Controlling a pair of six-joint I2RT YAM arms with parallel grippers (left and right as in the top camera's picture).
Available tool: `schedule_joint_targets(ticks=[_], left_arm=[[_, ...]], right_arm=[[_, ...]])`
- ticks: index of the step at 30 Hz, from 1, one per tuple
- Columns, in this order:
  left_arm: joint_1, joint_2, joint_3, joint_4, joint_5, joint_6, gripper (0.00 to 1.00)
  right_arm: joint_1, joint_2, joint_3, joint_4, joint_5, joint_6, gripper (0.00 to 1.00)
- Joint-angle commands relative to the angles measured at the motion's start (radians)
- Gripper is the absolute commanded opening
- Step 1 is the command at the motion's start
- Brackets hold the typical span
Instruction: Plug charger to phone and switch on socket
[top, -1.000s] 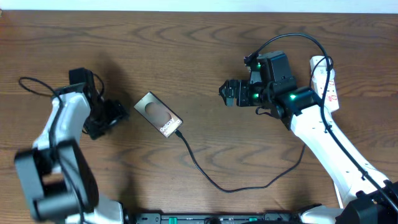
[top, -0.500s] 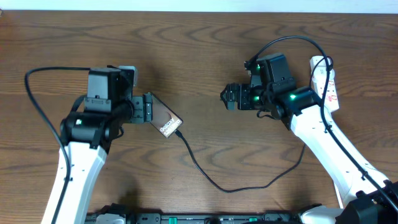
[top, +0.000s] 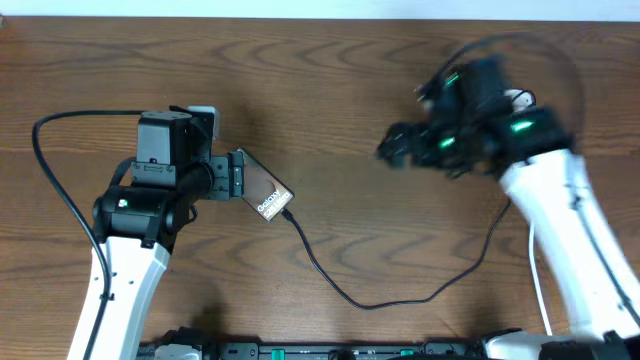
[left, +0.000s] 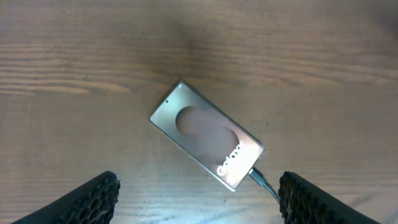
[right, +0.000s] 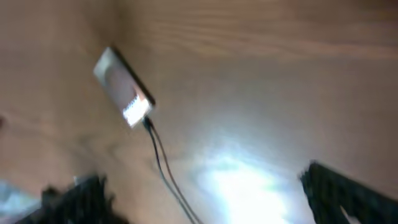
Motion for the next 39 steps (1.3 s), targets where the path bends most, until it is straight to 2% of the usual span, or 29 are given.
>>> schedule_joint_targets(ticks=[1,6,12,16,23,28,39], left_arm=[[-0.003,-0.003,0.009,-0.001,-0.013,0.021,0.83],[-0.003,-0.003,0.009,-0.001,-0.013,0.021,0.83],[-0.003,-0.003,0.009,-0.001,-0.013,0.021,0.83],[-0.003,-0.003,0.009,-0.001,-0.013,0.021,0.83],[-0.003,-0.003,0.009,-0.001,-0.013,0.021,0.83],[-0.003,-0.003,0.009,-0.001,-0.013,0.021,0.83],[-0.003,-0.003,0.009,-0.001,-0.013,0.021,0.83]], right_arm=[[-0.130,-0.025,0.227,-0.119,-0.013,-0.150,0.99],[-0.401,-0.024,0.393,-0.211,-0.016,-0.240,0.99],[-0.714,0.037,0.394,-0.300,-0.095,-0.410,0.99],[-0.824,0.135,0.389,-0.317,-0.095,-0.492,0.99],[-0.858,0.368,0.389,-0.290,-0.100,-0.578,0.99],[-0.847,0.494,0.389,-0.254,-0.182,-0.686,0.99],[-0.788,0.701,0.389,-0.180,-0.191,-0.718,0.99]])
